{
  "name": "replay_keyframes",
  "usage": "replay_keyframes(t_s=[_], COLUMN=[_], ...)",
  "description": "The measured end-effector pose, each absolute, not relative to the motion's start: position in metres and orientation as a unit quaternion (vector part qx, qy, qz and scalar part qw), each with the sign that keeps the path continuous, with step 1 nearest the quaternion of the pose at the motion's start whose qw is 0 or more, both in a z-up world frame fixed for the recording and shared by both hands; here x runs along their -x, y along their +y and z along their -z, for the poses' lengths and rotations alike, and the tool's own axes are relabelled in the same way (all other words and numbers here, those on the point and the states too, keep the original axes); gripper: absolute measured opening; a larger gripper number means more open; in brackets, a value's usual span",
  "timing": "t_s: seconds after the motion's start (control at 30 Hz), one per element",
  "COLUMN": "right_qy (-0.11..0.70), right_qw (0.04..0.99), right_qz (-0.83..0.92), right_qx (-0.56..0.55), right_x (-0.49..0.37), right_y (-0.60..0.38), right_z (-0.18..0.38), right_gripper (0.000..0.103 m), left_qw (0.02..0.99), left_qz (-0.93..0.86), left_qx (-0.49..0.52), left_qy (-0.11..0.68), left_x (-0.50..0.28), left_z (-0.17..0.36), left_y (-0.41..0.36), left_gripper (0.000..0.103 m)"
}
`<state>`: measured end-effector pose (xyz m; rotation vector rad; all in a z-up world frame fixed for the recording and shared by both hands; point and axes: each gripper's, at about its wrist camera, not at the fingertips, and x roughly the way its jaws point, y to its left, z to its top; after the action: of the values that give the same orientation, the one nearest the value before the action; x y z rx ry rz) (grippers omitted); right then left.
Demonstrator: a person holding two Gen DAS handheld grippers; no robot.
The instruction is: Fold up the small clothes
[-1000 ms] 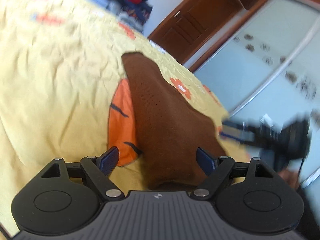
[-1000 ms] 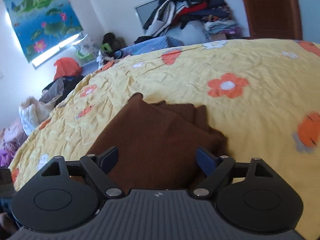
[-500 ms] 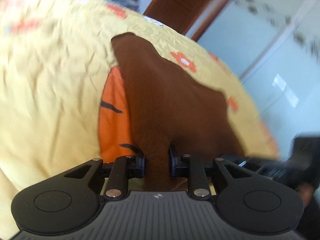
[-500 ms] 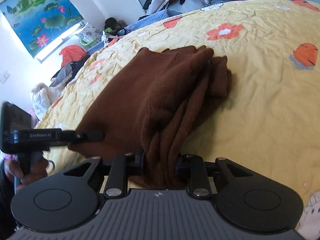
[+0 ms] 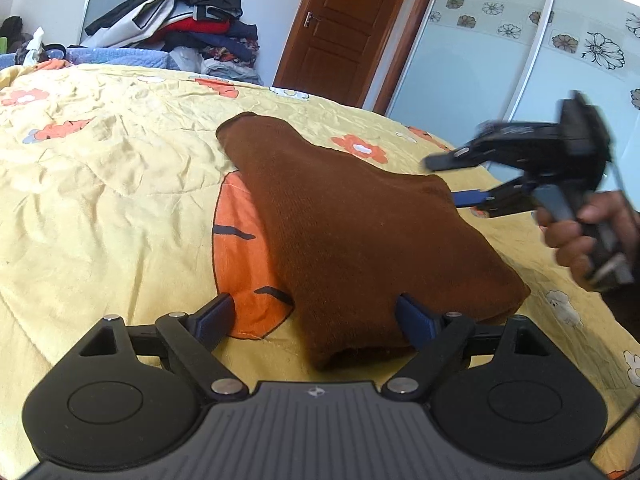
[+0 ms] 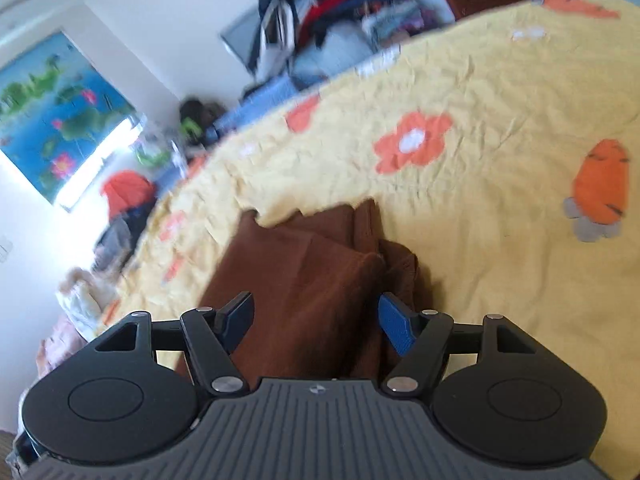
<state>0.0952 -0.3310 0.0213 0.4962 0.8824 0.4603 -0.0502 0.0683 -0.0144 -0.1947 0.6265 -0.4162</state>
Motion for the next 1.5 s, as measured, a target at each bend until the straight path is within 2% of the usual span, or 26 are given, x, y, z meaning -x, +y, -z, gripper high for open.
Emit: replay_keyframes(t_s=[0.03, 0.07, 0.13, 0.23, 0.27, 0.33, 0.37, 0.4, 0.53, 0.6, 0.7, 0.77, 0.87, 0.93, 0.97, 1.0, 1.07, 1.17, 1.27, 1.33, 1.37, 1.4, 1.43, 1.47, 1.5], right_qy=[0.422, 0.423, 0.414, 0.411, 0.406, 0.398, 0.389, 0.374, 0.329, 0.336, 0.359, 0.367, 0.362, 0.363, 0.361, 0.357, 0.354, 0.403, 0.440, 0.457, 0.449, 0.449, 0.456, 0.463, 0.469], right_qw=[0.846, 0.851, 0.866, 0.850, 0.855, 0.864, 0.870, 0.876, 0.889, 0.888, 0.886, 0.886, 0.886, 0.882, 0.883, 0.885, 0.883, 0.843, 0.813, 0.793, 0.794, 0.794, 0.792, 0.792, 0.787], right_qz=[-0.229, -0.233, -0.225, -0.228, -0.227, -0.220, -0.210, -0.207, -0.257, -0.283, -0.288, -0.281, -0.283, -0.279, -0.272, -0.261, -0.247, -0.251, -0.274, -0.295, -0.304, -0.311, -0.309, -0.305, -0.306], right_qx=[-0.230, -0.206, -0.166, -0.239, -0.228, -0.216, -0.219, -0.223, -0.188, -0.135, -0.056, -0.023, -0.066, -0.110, -0.129, -0.146, -0.185, -0.253, -0.267, -0.274, -0.273, -0.269, -0.262, -0.257, -0.259], right_x=[-0.100, -0.101, -0.095, -0.096, -0.091, -0.079, -0.070, -0.060, -0.022, -0.017, -0.017, -0.024, -0.024, -0.015, -0.010, -0.006, 0.000, -0.005, -0.007, -0.008, -0.007, -0.008, -0.009, -0.012, -0.014], right_y=[-0.326, -0.321, -0.325, -0.350, -0.346, -0.340, -0.340, -0.342, -0.325, -0.302, -0.274, -0.272, -0.291, -0.302, -0.310, -0.318, -0.338, -0.356, -0.350, -0.338, -0.333, -0.327, -0.323, -0.319, -0.318], right_z=[-0.016, -0.014, -0.003, 0.011, 0.008, -0.003, -0.011, -0.019, -0.048, -0.051, -0.040, -0.024, -0.026, -0.033, -0.037, -0.039, -0.038, -0.021, -0.005, 0.007, 0.009, 0.010, 0.011, 0.013, 0.016], right_gripper=[0.039, 0.014, 0.008, 0.006, 0.007, 0.018, 0.034, 0.041, 0.049, 0.059, 0.062, 0.057, 0.046, 0.049, 0.062, 0.082, 0.099, 0.099, 0.098, 0.089, 0.083, 0.071, 0.062, 0.041, 0.033], left_qw=[0.925, 0.925, 0.923, 0.922, 0.923, 0.923, 0.924, 0.925, 0.924, 0.926, 0.927, 0.928, 0.928, 0.929, 0.929, 0.929, 0.928, 0.926, 0.913, 0.889, 0.877, 0.867, 0.865, 0.868, 0.867], left_qz=[0.205, 0.206, 0.209, 0.212, 0.212, 0.211, 0.209, 0.203, 0.180, 0.169, 0.159, 0.155, 0.155, 0.157, 0.157, 0.157, 0.158, 0.159, 0.180, 0.217, 0.234, 0.246, 0.242, 0.232, 0.232], left_qx=[0.096, 0.100, 0.109, 0.112, 0.108, 0.103, 0.101, 0.099, 0.091, 0.075, 0.050, 0.042, 0.039, 0.037, 0.036, 0.035, 0.035, 0.039, 0.091, 0.157, 0.181, 0.187, 0.177, 0.164, 0.162], left_qy=[0.305, 0.305, 0.303, 0.303, 0.303, 0.305, 0.305, 0.307, 0.325, 0.330, 0.336, 0.337, 0.336, 0.334, 0.334, 0.334, 0.335, 0.341, 0.355, 0.372, 0.379, 0.390, 0.402, 0.407, 0.409], left_x=[0.050, 0.051, 0.051, 0.051, 0.051, 0.051, 0.051, 0.051, 0.049, 0.044, 0.038, 0.037, 0.037, 0.037, 0.037, 0.036, 0.036, 0.033, 0.027, 0.019, 0.015, 0.011, 0.008, 0.006, 0.005], left_z=[0.014, 0.014, 0.015, 0.015, 0.015, 0.015, 0.015, 0.014, 0.008, 0.007, 0.007, 0.008, 0.009, 0.010, 0.010, 0.010, 0.010, 0.008, 0.004, 0.003, 0.003, 0.004, 0.005, 0.005, 0.004], left_y=[0.069, 0.071, 0.073, 0.074, 0.073, 0.072, 0.071, 0.070, 0.063, 0.056, 0.045, 0.041, 0.041, 0.041, 0.041, 0.040, 0.040, 0.040, 0.048, 0.057, 0.060, 0.059, 0.057, 0.056, 0.057], left_gripper=[0.089, 0.089, 0.090, 0.092, 0.092, 0.093, 0.093, 0.093, 0.093, 0.093, 0.097, 0.098, 0.099, 0.099, 0.099, 0.100, 0.100, 0.100, 0.100, 0.099, 0.088, 0.058, 0.043, 0.027, 0.019])
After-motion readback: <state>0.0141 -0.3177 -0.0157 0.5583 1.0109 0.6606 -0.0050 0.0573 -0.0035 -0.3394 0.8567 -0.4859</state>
